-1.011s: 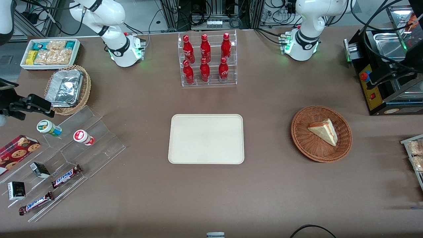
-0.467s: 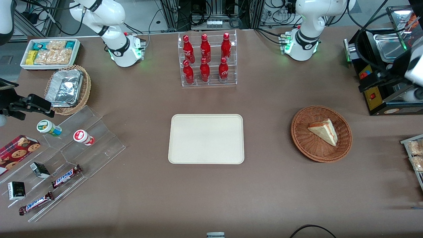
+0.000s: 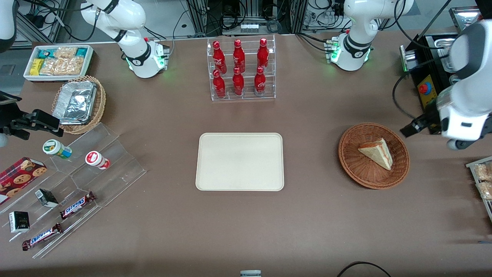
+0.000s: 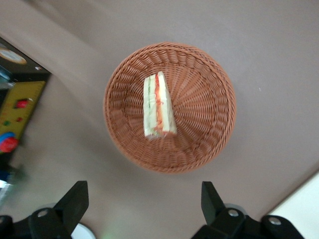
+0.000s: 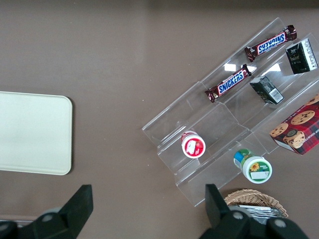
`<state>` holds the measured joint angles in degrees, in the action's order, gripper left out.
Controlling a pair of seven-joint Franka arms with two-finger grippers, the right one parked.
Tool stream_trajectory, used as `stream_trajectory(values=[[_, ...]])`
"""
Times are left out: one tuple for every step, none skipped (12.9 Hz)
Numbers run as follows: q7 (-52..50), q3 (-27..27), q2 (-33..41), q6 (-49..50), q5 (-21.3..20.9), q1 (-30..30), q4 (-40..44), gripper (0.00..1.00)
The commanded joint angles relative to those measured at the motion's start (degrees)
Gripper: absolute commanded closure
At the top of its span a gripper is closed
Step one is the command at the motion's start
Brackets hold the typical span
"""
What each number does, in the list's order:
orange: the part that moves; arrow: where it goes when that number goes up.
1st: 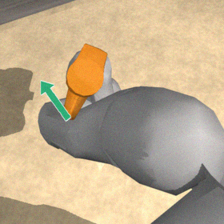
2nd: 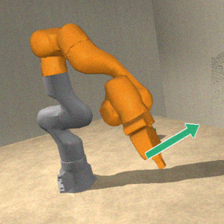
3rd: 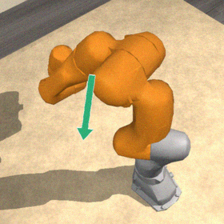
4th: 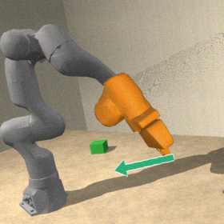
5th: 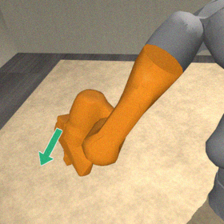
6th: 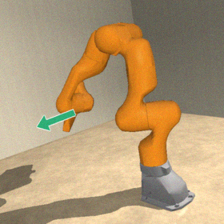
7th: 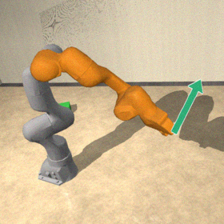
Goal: Place sandwich from basket to tray
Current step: 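Lower the open left gripper over the wrapped sandwich in the basket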
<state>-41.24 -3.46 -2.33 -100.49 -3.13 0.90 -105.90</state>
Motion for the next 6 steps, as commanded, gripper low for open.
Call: stream_trajectory(values=[[-9.44,0.64,6.89,-18.08,0.22,0.85,-18.93,0.0],[-12.0,0.74,6.2,-25.03,0.31,1.38,-22.65,0.0],[-12.89,0.74,4.02,-29.1,0.32,1.47,-24.25,0.0],[-14.03,0.74,2.0,-30.71,0.32,1.47,-24.35,0.0],[-16.74,0.91,0.06,-32.29,0.32,1.91,-24.44,0.0],[-18.86,0.91,-0.91,-35.09,0.05,2.61,-25.75,0.0]])
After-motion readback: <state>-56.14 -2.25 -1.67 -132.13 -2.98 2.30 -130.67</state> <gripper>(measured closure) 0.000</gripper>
